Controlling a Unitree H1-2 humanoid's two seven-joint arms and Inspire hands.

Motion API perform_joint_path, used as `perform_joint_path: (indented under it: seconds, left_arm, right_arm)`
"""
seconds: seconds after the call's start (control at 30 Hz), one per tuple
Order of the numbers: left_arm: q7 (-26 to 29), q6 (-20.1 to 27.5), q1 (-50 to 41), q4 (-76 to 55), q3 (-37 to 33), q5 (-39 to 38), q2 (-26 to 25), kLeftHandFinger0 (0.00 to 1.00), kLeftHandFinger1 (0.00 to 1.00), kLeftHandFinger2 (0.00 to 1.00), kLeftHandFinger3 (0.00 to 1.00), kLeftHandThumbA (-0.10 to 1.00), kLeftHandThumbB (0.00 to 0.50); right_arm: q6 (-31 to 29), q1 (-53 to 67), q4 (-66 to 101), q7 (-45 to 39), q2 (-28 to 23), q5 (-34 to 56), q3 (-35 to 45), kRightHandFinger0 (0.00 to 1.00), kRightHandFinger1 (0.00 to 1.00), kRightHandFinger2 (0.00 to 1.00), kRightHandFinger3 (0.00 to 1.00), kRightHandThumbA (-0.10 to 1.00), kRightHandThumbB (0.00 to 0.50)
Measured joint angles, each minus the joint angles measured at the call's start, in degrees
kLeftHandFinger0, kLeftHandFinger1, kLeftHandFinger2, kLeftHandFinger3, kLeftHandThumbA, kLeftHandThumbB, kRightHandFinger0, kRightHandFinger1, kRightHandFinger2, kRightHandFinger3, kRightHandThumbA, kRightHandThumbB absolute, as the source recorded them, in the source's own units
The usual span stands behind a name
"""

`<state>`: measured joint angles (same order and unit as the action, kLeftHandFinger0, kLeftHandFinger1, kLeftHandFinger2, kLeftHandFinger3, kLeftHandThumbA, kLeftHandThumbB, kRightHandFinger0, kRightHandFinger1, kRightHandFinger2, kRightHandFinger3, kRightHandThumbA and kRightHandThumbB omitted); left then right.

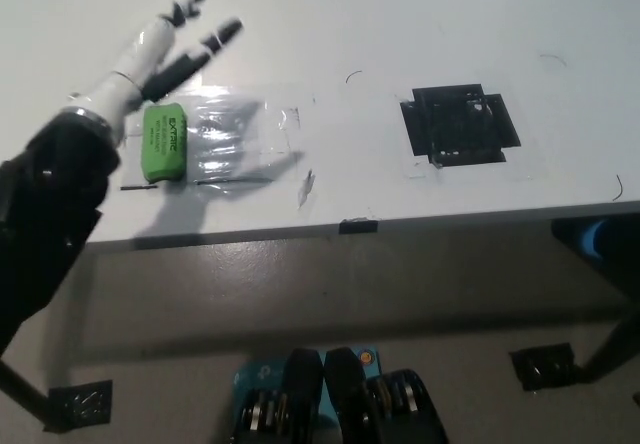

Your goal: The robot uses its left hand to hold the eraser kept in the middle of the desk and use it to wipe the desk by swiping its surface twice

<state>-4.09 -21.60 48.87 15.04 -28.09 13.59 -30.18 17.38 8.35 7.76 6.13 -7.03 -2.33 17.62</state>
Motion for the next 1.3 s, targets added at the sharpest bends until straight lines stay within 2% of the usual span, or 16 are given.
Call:
perform_joint_path:
  seconds: [0.03, 0.13, 0.23, 0.4, 0.43, 0.57, 0.67, 0.83, 0.87, 0.9, 0.97, 1.0, 1.03, 1.17, 1.27, 1.3]
  left_arm:
    - [0.0, 0.0, 0.3, 1.3, -1.3, 0.9, 0.0, 1.0, 1.0, 1.0, 1.0, 1.0, 0.375]
    - [0.0, 0.1, 1.6, 6.3, -6.5, 4.2, 0.0, 1.0, 1.0, 1.0, 1.0, 1.0, 0.408]
    - [0.0, 0.2, 2.4, 10.8, -11.1, 7.5, 0.0, 1.0, 1.0, 1.0, 1.0, 1.0, 0.401]
    - [0.2, 0.3, 2.8, 16.5, -18.1, 12.5, -0.1, 1.0, 1.0, 1.0, 1.0, 1.0, 0.397]
    - [0.2, 0.4, 2.8, 18.0, -20.1, 14.0, -0.1, 1.0, 1.0, 1.0, 1.0, 1.0, 0.401]
    - [1.4, 1.2, 3.6, 21.0, -25.2, 18.5, -0.7, 1.0, 1.0, 1.0, 1.0, 1.0, 0.398]
    - [2.1, 1.9, 5.1, 23.7, -28.4, 21.9, -1.3, 1.0, 1.0, 1.0, 1.0, 1.0, 0.388]
    - [3.8, 2.5, 6.1, 26.2, -31.5, 27.5, -2.8, 1.0, 1.0, 1.0, 1.0, 1.0, 0.387]
    - [4.2, 2.5, 6.0, 26.2, -31.5, 28.3, -3.1, 1.0, 1.0, 1.0, 1.0, 1.0, 0.477]
    - [4.7, 2.6, 6.0, 26.2, -31.5, 29.4, -3.3, 1.0, 1.0, 1.0, 1.0, 1.0, 0.407]
    - [6.2, 2.9, 5.6, 26.1, -30.2, 30.9, -3.6, 1.0, 1.0, 1.0, 1.0, 1.0, 0.406]
    - [7.1, 3.1, 5.2, 26.1, -28.7, 31.4, -3.4, 1.0, 1.0, 1.0, 1.0, 1.0, 0.387]
    - [7.8, 3.3, 4.7, 26.2, -27.3, 31.6, -3.1, 1.0, 1.0, 1.0, 1.0, 1.0, 0.371]
    - [11.8, 5.8, -0.2, 30.6, -18.4, 30.0, 2.4, 1.0, 1.0, 1.0, 1.0, 1.0, 0.377]
    - [17.2, 6.7, -3.0, 33.4, -12.5, 29.4, 7.4, 1.0, 1.0, 1.0, 1.0, 1.0, 0.357]
    - [18.4, 7.0, -3.3, 34.4, -11.1, 29.3, 8.6, 1.0, 1.0, 1.0, 1.0, 1.0, 0.352]
  right_arm:
    - [0.0, 0.0, 0.0, 0.0, 0.0, 0.0, 0.0, 1.0, 1.0, 1.0, 1.0, 1.0, 0.118]
    - [0.0, 0.0, 0.0, 0.0, 0.0, 0.0, 0.0, 1.0, 1.0, 1.0, 1.0, 1.0, 0.104]
    - [0.0, 0.0, 0.0, 0.0, 0.0, 0.0, 0.0, 1.0, 1.0, 1.0, 1.0, 1.0, 0.086]
    - [0.0, 0.1, 0.0, 0.0, 0.1, 0.0, 0.0, 1.0, 1.0, 1.0, 1.0, 1.0, 0.092]
    - [0.0, 0.2, 0.0, 0.0, 0.1, 0.0, 0.0, 1.0, 1.0, 1.0, 1.0, 1.0, 0.111]
    - [0.0, 0.5, 0.0, 0.0, 0.1, 0.0, 0.0, 1.0, 1.0, 1.0, 1.0, 1.0, 0.105]
    - [0.0, 0.6, 0.0, 0.0, 0.1, 0.1, 0.1, 1.0, 1.0, 1.0, 1.0, 1.0, 0.109]
    - [0.0, 0.8, 0.2, 0.0, 0.1, 0.1, 0.5, 1.0, 1.0, 1.0, 1.0, 1.0, 0.081]
    - [0.0, 0.9, 0.3, 0.0, 0.1, 0.1, 0.6, 1.0, 1.0, 1.0, 1.0, 1.0, 0.066]
    - [0.0, 1.0, 0.5, 0.0, 0.1, 0.1, 0.7, 1.0, 1.0, 1.0, 1.0, 1.0, 0.09]
    - [0.0, 1.1, 1.3, 0.0, 0.1, 0.4, 1.2, 1.0, 1.0, 1.0, 1.0, 1.0, 0.102]
    - [0.0, 1.2, 1.9, 0.0, 0.1, 0.6, 1.8, 1.0, 1.0, 1.0, 1.0, 1.0, 0.134]
    - [0.0, 1.2, 2.3, 0.1, 0.1, 0.7, 2.4, 1.0, 1.0, 1.0, 1.0, 1.0, 0.103]
    - [0.0, 1.4, 2.6, 0.2, 0.1, 0.8, 2.8, 1.0, 1.0, 1.0, 1.0, 1.0, 0.105]
    - [0.0, 1.6, 2.7, 0.2, 0.0, 1.0, 3.1, 1.0, 1.0, 1.0, 1.0, 1.0, 0.105]
    - [0.0, 1.5, 2.7, 0.2, 0.0, 1.0, 3.1, 1.0, 1.0, 1.0, 1.0, 1.0, 0.086]
